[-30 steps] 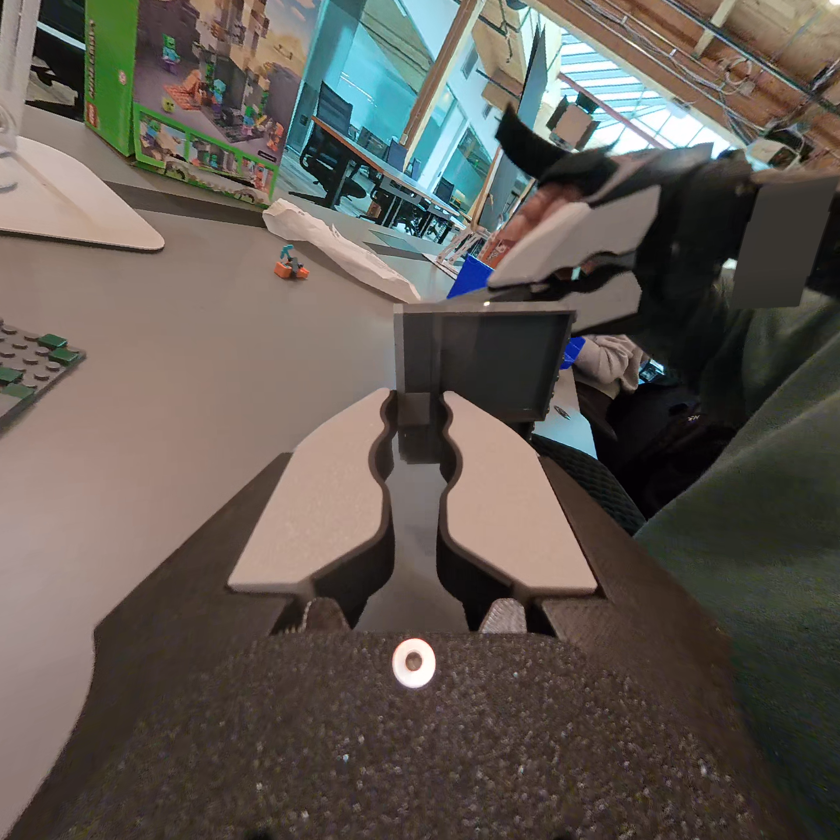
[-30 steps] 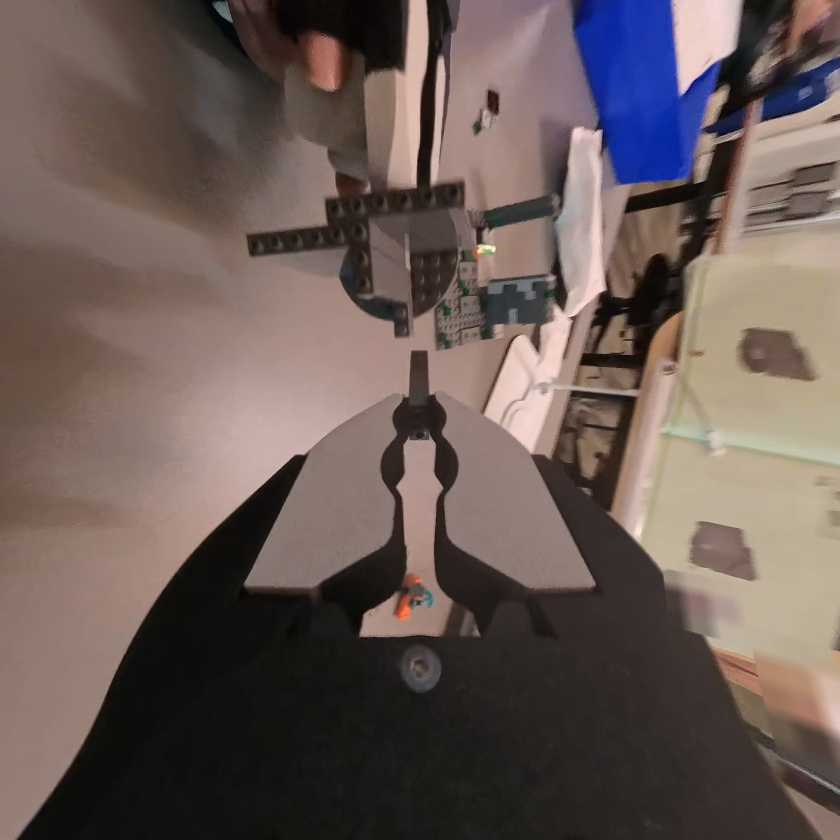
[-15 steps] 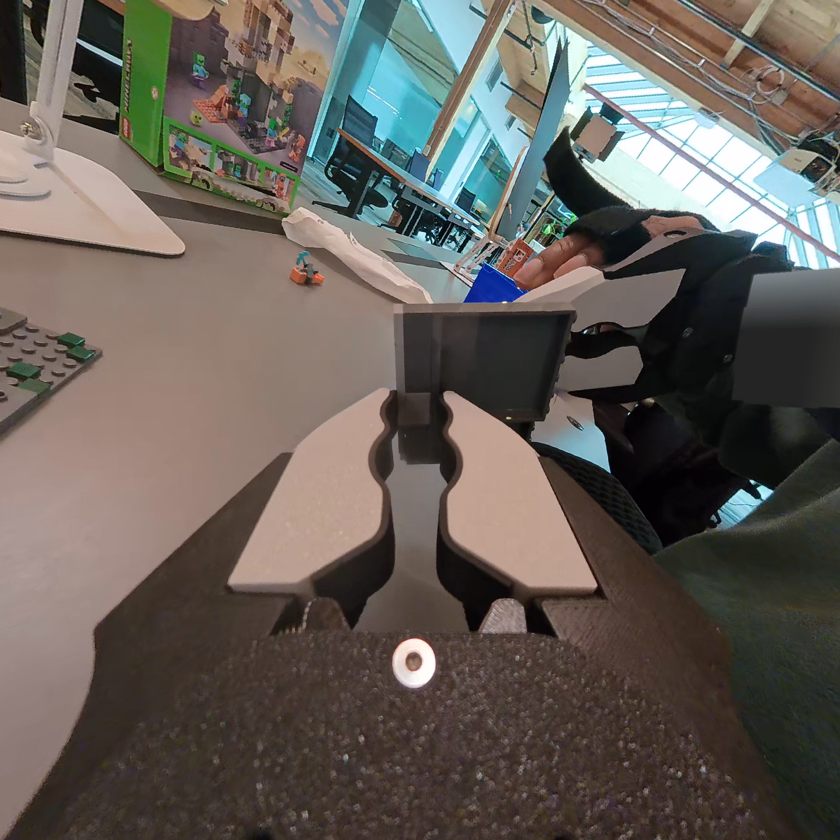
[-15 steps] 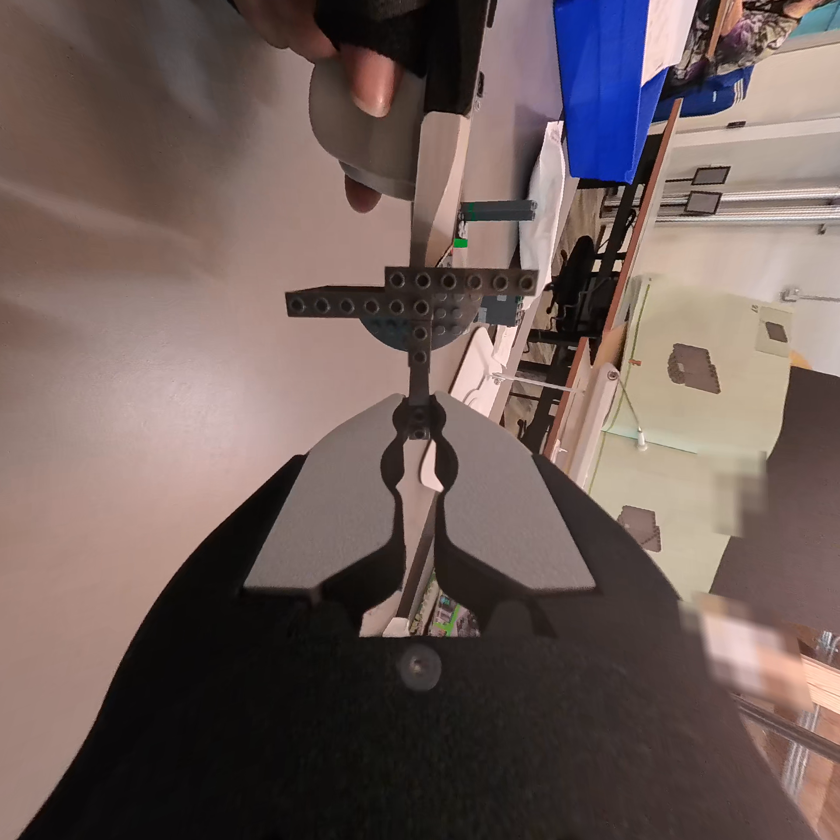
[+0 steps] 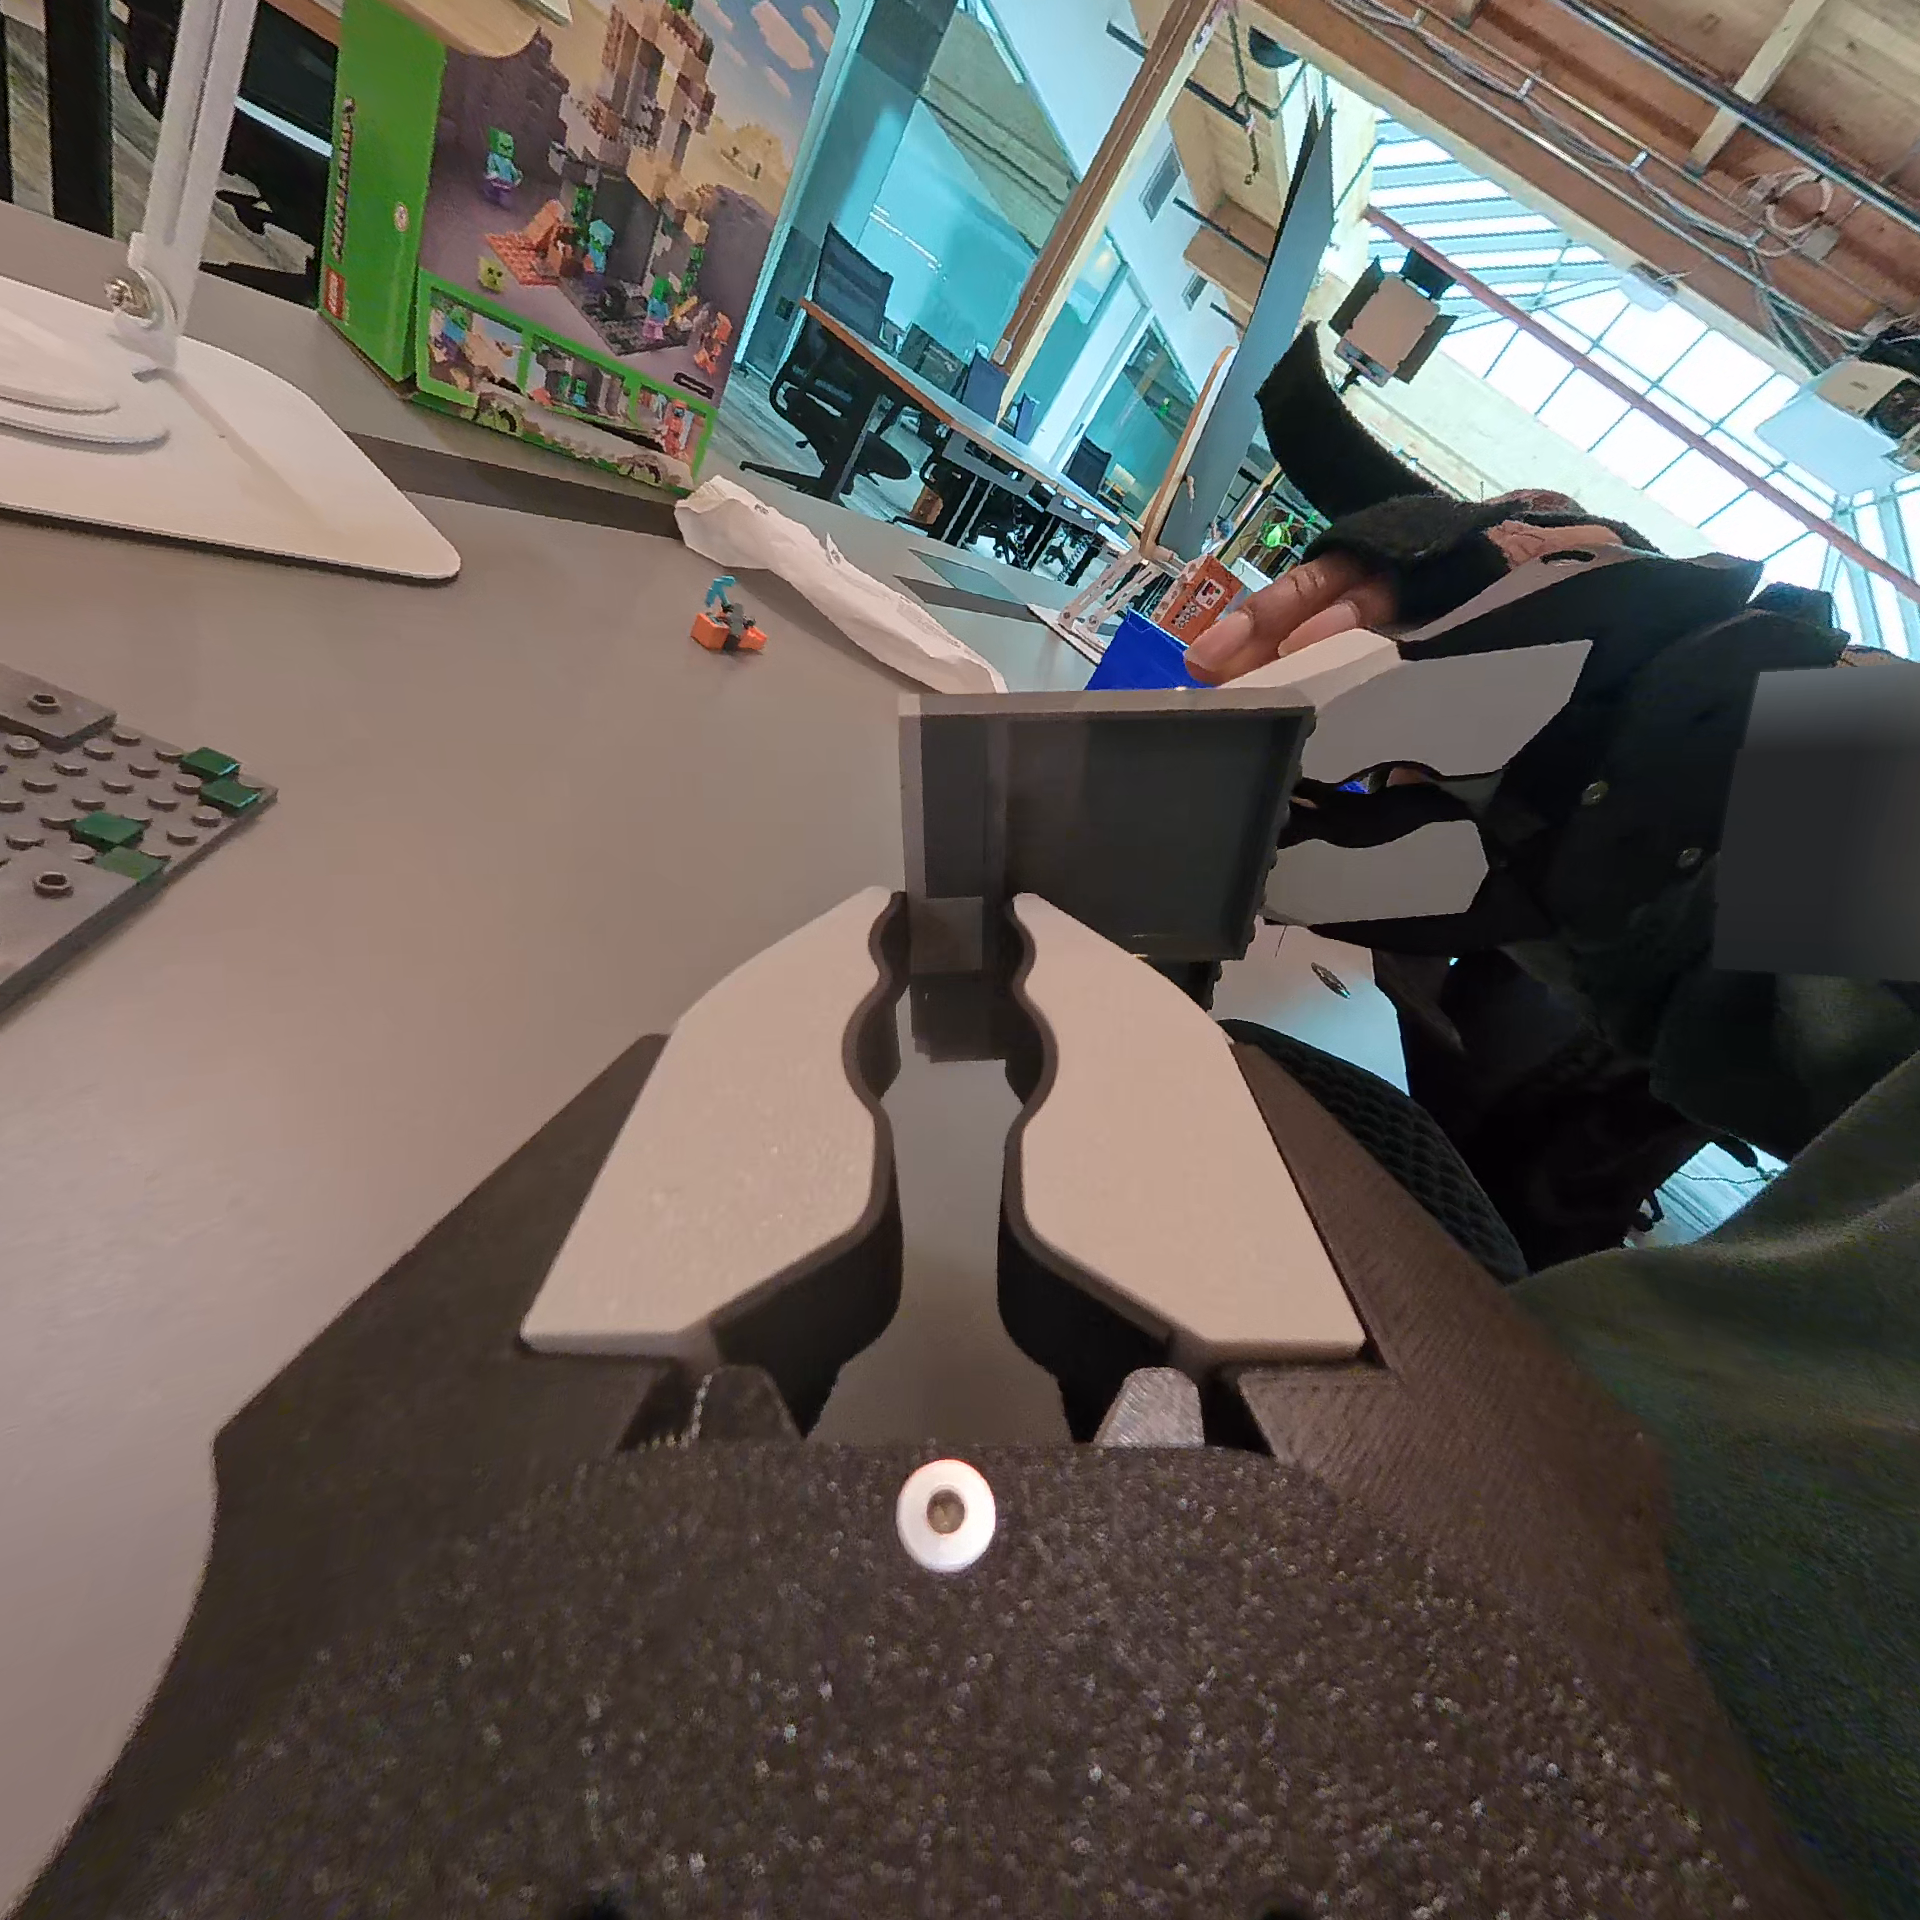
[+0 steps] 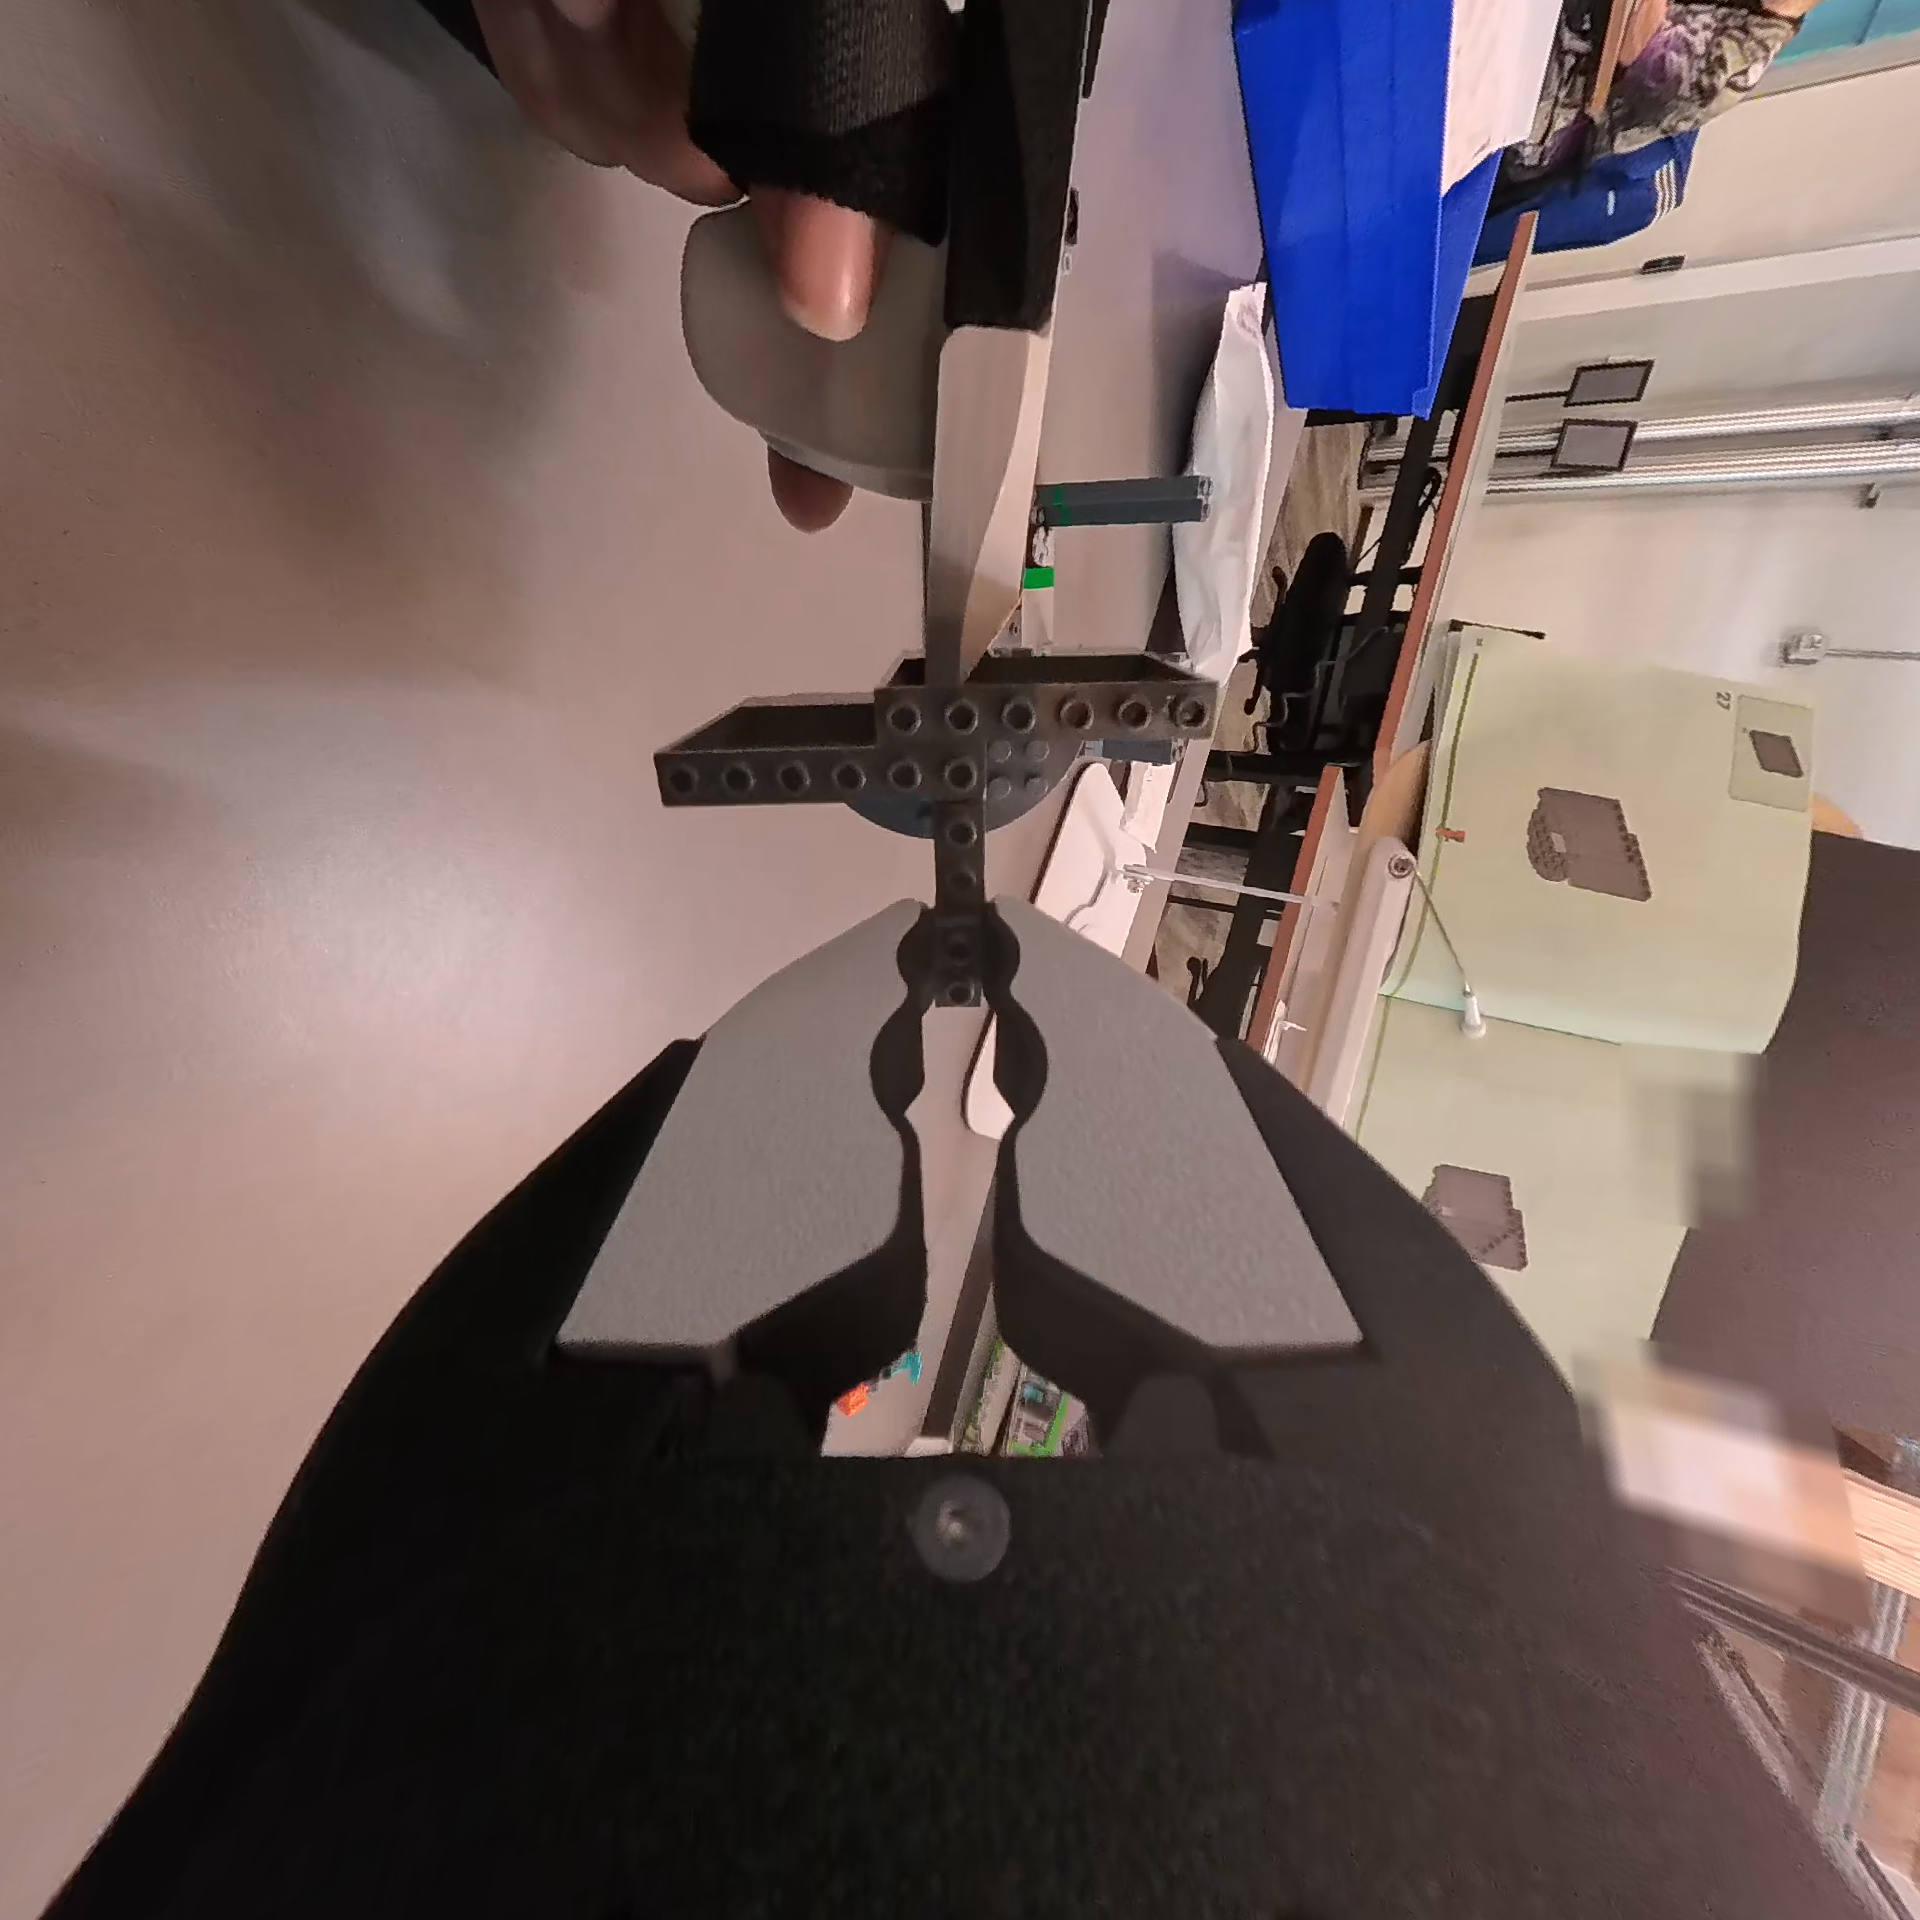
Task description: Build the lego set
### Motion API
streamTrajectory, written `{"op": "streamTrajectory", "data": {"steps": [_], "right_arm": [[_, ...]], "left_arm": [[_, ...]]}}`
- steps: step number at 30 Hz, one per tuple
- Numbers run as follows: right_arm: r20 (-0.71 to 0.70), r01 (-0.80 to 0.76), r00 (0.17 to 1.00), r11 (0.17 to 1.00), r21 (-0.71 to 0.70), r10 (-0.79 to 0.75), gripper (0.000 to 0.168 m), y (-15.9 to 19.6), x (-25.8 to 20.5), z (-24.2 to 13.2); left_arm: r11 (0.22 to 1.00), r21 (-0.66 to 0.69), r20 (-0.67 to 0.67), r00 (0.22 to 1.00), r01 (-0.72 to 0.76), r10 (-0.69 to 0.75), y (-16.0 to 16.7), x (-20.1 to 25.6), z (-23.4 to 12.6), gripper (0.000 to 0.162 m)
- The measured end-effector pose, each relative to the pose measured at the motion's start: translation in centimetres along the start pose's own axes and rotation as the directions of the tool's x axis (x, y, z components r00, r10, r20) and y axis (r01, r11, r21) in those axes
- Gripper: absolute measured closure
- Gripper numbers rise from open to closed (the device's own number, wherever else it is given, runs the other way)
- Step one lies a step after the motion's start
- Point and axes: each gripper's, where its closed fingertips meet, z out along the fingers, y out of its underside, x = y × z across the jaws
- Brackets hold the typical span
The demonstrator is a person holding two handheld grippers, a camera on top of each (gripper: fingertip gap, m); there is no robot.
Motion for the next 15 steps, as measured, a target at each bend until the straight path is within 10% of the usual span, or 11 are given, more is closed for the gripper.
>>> {"op": "streamTrajectory", "data": {"steps": [15], "right_arm": [[-0.023,-0.022,0.999,0.998,0.065,0.023,0.161,-0.43,0.37,-0.62]], "left_arm": [[0.999,0.033,-0.066,0.998,-0.001,0.003,-0.61,0.9,-0.43,0.146]]}}
